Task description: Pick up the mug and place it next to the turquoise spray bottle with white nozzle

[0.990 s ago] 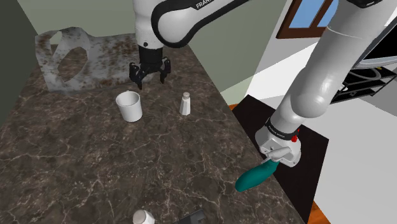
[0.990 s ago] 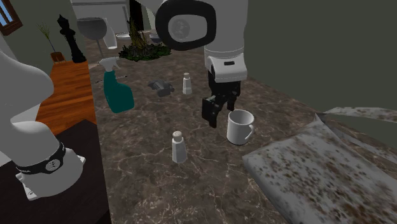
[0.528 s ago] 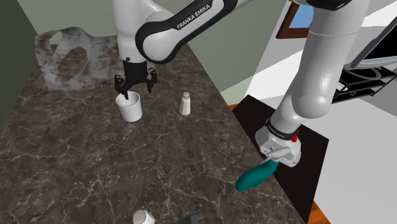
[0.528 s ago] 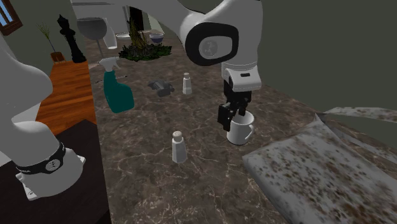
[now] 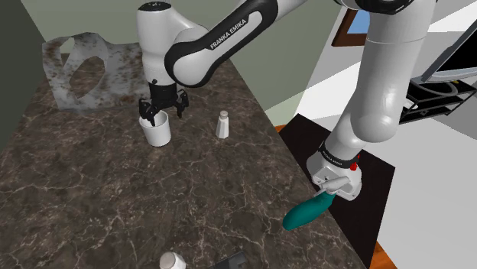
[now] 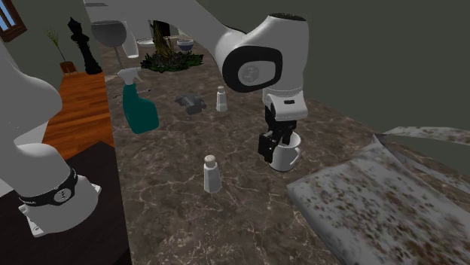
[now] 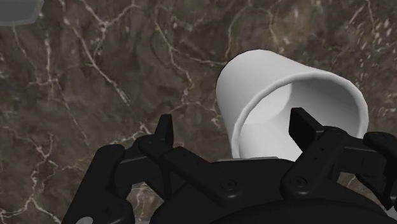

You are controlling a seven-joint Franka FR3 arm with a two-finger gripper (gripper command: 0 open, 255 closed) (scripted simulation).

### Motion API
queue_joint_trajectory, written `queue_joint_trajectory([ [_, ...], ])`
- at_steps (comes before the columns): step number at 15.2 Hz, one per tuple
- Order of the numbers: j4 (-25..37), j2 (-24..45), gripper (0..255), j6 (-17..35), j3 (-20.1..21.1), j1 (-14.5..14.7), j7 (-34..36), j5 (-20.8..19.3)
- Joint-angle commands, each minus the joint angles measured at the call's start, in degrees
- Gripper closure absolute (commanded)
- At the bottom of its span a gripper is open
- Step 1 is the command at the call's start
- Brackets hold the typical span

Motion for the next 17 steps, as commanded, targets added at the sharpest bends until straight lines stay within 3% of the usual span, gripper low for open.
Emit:
queue_joint_trajectory([
  [1, -0.02, 0.03, 0, 0.06, -0.01, 0.01, 0.02, -0.03],
  [4, -0.01, 0.03, 0, 0.05, -0.01, 0.01, 0.02, -0.02],
  [5, -0.01, 0.03, 255, 0.05, -0.01, 0.01, 0.02, -0.02],
  [17, 0.68, -1.29, 255, -1.84, 0.35, -0.27, -0.48, 0.77],
])
